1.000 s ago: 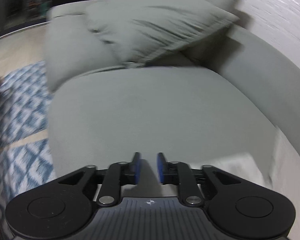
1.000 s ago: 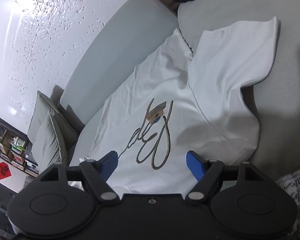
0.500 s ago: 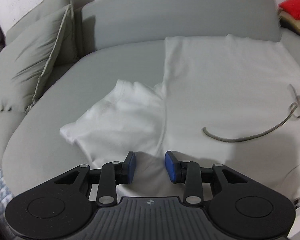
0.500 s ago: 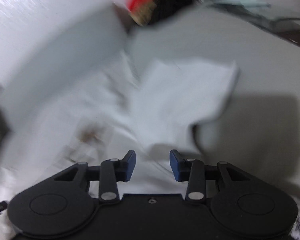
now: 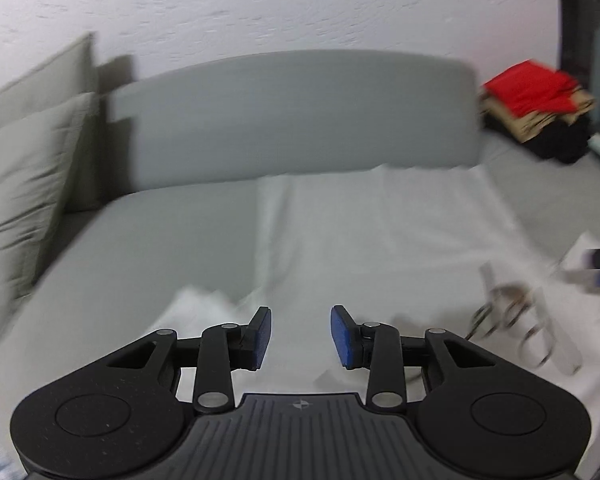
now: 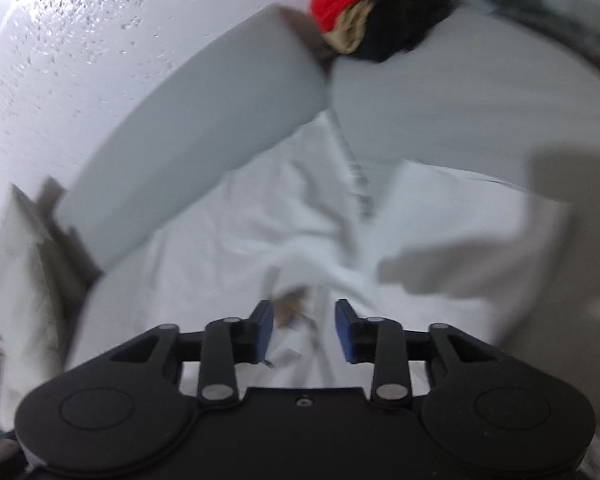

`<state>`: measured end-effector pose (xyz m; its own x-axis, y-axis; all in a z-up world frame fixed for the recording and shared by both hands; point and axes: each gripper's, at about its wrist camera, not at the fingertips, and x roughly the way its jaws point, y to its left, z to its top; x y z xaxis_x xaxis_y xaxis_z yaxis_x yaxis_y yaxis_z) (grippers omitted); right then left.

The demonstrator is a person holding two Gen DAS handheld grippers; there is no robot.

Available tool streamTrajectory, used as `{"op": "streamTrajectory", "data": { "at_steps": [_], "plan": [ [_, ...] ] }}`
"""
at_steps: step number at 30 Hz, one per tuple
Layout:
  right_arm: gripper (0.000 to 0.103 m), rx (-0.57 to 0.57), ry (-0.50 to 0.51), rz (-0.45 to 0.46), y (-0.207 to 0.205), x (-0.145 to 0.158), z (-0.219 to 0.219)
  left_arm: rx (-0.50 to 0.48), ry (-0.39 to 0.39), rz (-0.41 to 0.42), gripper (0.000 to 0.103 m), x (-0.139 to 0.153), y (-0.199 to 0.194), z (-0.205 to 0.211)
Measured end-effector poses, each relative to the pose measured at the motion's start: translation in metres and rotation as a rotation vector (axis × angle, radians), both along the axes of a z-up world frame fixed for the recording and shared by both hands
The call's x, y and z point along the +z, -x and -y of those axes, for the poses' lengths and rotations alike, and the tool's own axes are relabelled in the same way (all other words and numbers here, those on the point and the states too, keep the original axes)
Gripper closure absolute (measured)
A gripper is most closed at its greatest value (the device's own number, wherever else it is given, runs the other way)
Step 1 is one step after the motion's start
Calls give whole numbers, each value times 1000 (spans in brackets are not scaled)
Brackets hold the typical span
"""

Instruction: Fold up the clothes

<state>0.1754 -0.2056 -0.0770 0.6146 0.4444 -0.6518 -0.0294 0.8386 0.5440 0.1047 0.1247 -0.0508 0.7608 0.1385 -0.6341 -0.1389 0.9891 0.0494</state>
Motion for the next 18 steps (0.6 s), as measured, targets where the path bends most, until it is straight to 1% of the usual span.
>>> {"op": "streamTrajectory", "data": {
  "at_steps": [1,2,3,4,5,6,7,10,12,13,14,15,16,17,18],
  "plan": [
    [60,2,-3,13,-13,-1,-2,-10,14,-2,70,-4,-16,3],
    [60,1,-1,24,-28,-3,-4,-17,19,-11,75,-10,-34,7],
    [60,1,-7,28,-42,-7,-7,-26,26,-23,91,-16,-52,10],
    [66,1,-13,31,-56,-12,-10,-36,37,-37,99,-24,-69,12],
    [71,7,-20,33,-69,-16,-12,-51,52,-48,99,-30,-86,12],
    [81,20,-29,24,-81,-21,-14,-71,70,-56,99,-37,-100,10],
    [81,32,-44,4,-94,-28,-16,-93,88,-65,99,-44,-112,10],
    [80,113,-90,-113,-126,-57,-26,-150,137,-97,97,-67,-139,10],
    [79,190,-98,-172,-131,-76,-33,-87,129,-148,96,-88,-148,3],
    [80,167,-97,-184,-130,-80,-29,-15,96,-190,97,-99,-152,-3],
    [94,130,-95,-193,-129,-83,-23,76,52,-234,98,-107,-155,-11],
    [96,93,-93,-201,-127,-86,-17,143,28,-251,98,-111,-154,-21],
    [97,56,-91,-210,-126,-89,-11,195,14,-255,97,-113,-153,-30],
    [97,-11,-62,-203,-124,-87,-1,241,-8,-261,96,-114,-152,-37],
    [98,-70,4,-202,-124,-85,7,278,-35,-267,93,-115,-151,-41]
  ]
}}
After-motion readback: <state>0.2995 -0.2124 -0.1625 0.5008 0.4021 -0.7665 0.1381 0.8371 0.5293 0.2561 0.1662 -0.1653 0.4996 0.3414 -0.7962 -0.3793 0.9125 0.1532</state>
